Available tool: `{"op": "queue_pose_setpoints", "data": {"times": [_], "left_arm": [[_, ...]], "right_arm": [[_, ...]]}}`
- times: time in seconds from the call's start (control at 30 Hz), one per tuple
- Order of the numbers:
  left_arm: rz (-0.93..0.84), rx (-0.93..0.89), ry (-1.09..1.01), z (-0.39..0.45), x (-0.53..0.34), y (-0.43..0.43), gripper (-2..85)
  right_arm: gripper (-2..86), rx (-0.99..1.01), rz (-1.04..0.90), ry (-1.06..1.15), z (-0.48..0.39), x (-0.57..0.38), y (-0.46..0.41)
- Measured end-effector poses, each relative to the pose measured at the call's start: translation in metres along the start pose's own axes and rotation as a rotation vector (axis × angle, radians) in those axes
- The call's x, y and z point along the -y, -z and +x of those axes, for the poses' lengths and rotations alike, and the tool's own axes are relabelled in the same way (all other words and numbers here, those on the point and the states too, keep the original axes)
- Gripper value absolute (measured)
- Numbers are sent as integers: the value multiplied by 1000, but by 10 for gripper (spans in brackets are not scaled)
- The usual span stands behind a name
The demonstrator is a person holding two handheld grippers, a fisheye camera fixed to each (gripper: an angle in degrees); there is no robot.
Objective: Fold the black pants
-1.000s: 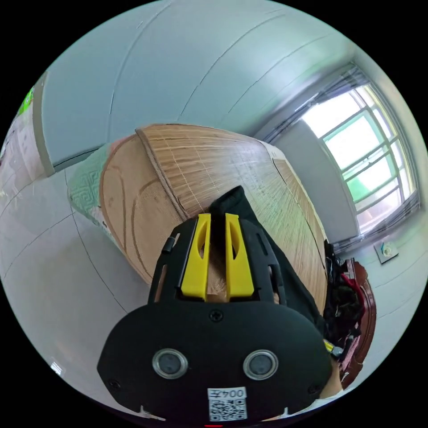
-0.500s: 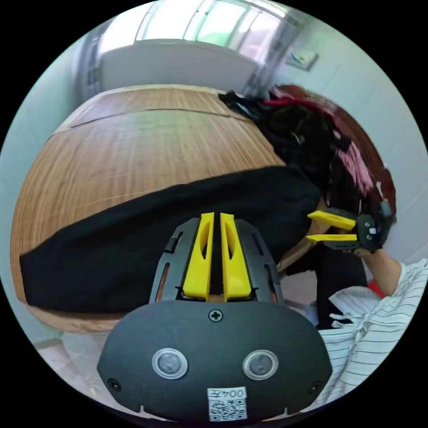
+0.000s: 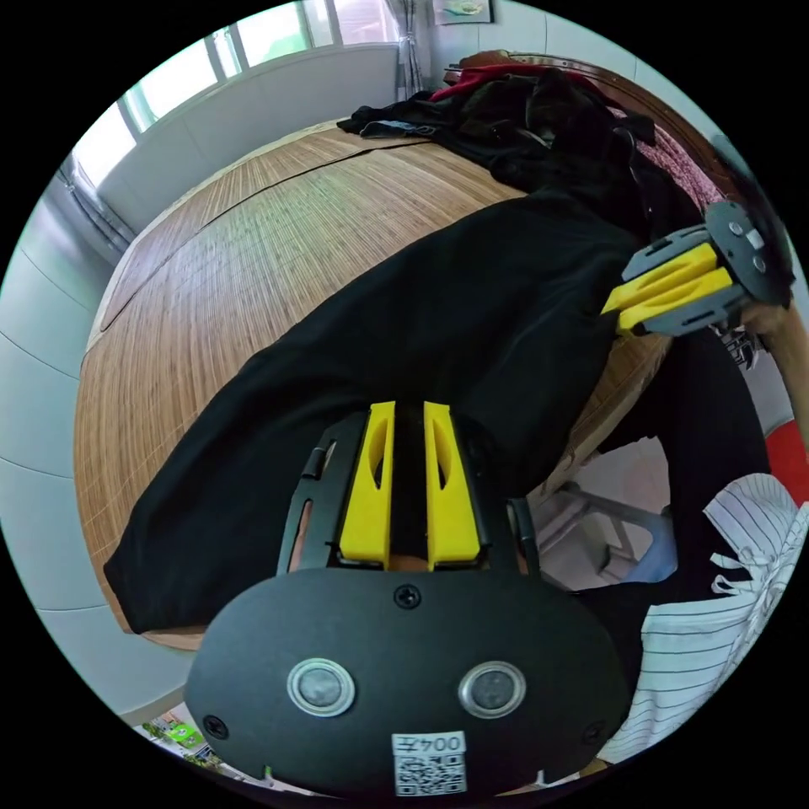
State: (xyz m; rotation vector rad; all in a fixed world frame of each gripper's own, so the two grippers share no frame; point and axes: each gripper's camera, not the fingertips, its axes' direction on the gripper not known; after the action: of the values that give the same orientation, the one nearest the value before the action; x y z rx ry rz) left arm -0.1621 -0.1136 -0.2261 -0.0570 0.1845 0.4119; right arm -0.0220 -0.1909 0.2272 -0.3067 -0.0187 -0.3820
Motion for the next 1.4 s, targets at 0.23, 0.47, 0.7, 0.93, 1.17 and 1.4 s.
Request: {"op": "queue_pose_setpoints", "data": {"times": [0.23,0.47,0.7,0.93,1.17,1.4], "left_arm": [[150,-140,-97,44,8,-1,86],[-38,118,-413,124,32,-98,87],[-103,-105,-287,64,75,-130,25],[-205,-227,-242,22,113,-155,14],[-236,-217,-301,-5,138,-166,12],[-211,-240,-250,-44,148,-173,12]], "right_arm": [[31,145,-93,-39,40,24,-2],[33,165,-107,-29,52,27,5],[47,130,-2,-44,36,-10,6],[75,108,369,-254,-20,-82,2],[89,-227,344,151,-101,-62,-43],[86,-375,163,387,-121,-46,-91]]}}
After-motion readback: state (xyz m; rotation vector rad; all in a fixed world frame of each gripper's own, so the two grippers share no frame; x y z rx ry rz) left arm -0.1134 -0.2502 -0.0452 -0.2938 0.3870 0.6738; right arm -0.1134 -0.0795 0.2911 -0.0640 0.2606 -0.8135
